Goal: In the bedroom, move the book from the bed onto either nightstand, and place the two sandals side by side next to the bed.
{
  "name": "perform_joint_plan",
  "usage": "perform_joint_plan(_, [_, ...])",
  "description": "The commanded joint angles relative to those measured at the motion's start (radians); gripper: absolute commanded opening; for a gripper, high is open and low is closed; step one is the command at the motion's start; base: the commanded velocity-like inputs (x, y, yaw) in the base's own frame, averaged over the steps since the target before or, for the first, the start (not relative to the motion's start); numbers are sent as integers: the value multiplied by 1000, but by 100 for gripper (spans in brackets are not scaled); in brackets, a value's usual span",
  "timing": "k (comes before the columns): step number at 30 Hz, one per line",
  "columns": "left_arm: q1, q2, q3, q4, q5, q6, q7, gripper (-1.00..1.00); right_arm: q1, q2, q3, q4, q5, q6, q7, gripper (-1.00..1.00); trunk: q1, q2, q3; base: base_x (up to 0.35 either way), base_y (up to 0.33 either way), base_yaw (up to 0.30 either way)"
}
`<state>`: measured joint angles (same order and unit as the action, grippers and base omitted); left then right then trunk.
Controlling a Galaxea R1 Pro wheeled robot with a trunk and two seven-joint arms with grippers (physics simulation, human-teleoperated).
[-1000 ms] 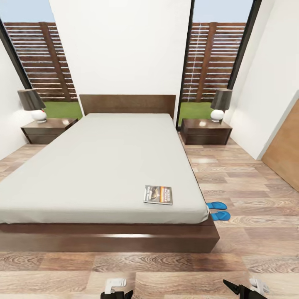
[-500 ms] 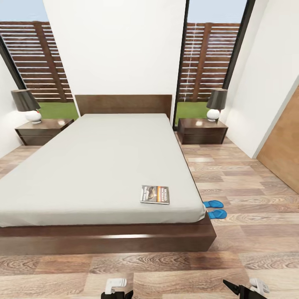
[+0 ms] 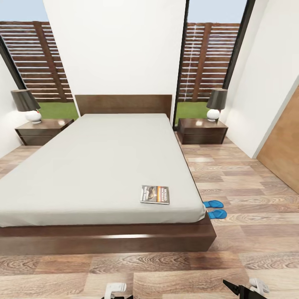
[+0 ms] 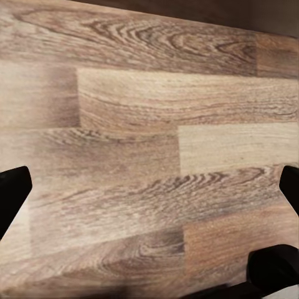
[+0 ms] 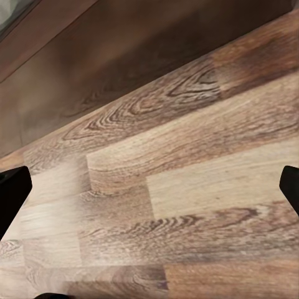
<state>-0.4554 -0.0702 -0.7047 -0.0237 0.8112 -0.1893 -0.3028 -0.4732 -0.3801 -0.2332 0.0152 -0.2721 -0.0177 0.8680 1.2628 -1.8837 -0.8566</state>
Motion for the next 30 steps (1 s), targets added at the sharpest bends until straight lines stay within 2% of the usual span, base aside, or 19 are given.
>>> perform_joint_plan(1, [-1,0,-8,2,9,-4,-4,100,-1,0,-2,2,-1,-2,3,100,0,0,-1,0,0,0])
perform_joint_plan(11, [0,0,-9,2,9,-4,-4,100,-1,0,-2,2,-1,-2,3,100,0,0,-1,0,0,0])
perform_joint_plan(30, [0,0,-8,2,9,-4,-4,100,-1,0,-2,2,-1,-2,3,100,-73,133,59,0,0,0])
